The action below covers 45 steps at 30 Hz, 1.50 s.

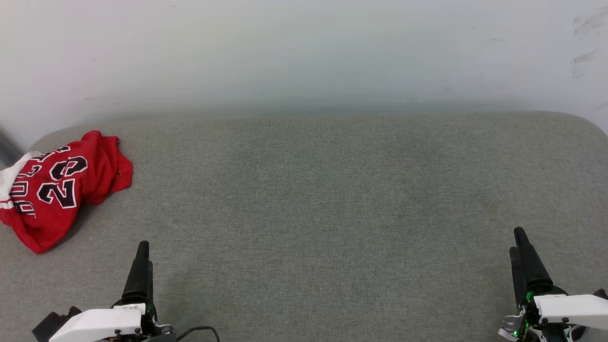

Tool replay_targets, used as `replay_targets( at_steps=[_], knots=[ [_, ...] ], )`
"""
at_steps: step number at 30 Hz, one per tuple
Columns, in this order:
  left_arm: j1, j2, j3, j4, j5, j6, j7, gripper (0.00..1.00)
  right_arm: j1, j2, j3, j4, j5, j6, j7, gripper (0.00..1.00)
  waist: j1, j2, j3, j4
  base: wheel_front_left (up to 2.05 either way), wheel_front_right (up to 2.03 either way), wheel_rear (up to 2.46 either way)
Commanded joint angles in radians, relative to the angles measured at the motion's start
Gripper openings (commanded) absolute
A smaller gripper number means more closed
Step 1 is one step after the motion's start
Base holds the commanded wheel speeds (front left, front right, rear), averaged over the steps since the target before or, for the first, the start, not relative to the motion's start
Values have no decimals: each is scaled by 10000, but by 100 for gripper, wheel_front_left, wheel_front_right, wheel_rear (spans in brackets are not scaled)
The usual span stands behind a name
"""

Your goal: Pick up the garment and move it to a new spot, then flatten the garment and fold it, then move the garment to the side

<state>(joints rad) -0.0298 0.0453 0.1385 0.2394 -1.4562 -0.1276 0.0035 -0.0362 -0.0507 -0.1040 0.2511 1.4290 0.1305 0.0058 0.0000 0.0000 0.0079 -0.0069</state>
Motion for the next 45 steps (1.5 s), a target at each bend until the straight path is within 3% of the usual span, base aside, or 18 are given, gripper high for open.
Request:
replay_targets(
  at_steps=[1,7,16,25,36,45],
  knots=[
    [-91,32,167,-253,349,-13,-121,100,-112,-6,-124,-215,-505,2,-127,100,0,0,7,-7,0,0,0],
    [-127,36,673,-533,1313,-15,-316,100,-191,-6,-432,-512,-1849,2,-326,100,0,0,37,-30,0,0,0],
    [-147,39,935,-1680,3457,51,-643,100,-196,-4,-211,-1539,-4958,3,-653,100,0,0,99,-95,0,0,0],
    [104,42,-177,-2904,6207,1029,-943,100,-159,-4,56,-2375,-7784,3,-961,100,0,0,162,-140,0,0,0],
    [293,175,-1557,-3543,8810,1344,-1276,100,-12,-3,231,-3081,-9980,2,-1293,100,0,0,213,-179,0,0,0],
    [246,985,-2999,-3796,10252,2644,-1522,100,108,-1,532,-3252,-11390,2,-1538,100,0,0,234,-222,0,0,0]
  ],
)
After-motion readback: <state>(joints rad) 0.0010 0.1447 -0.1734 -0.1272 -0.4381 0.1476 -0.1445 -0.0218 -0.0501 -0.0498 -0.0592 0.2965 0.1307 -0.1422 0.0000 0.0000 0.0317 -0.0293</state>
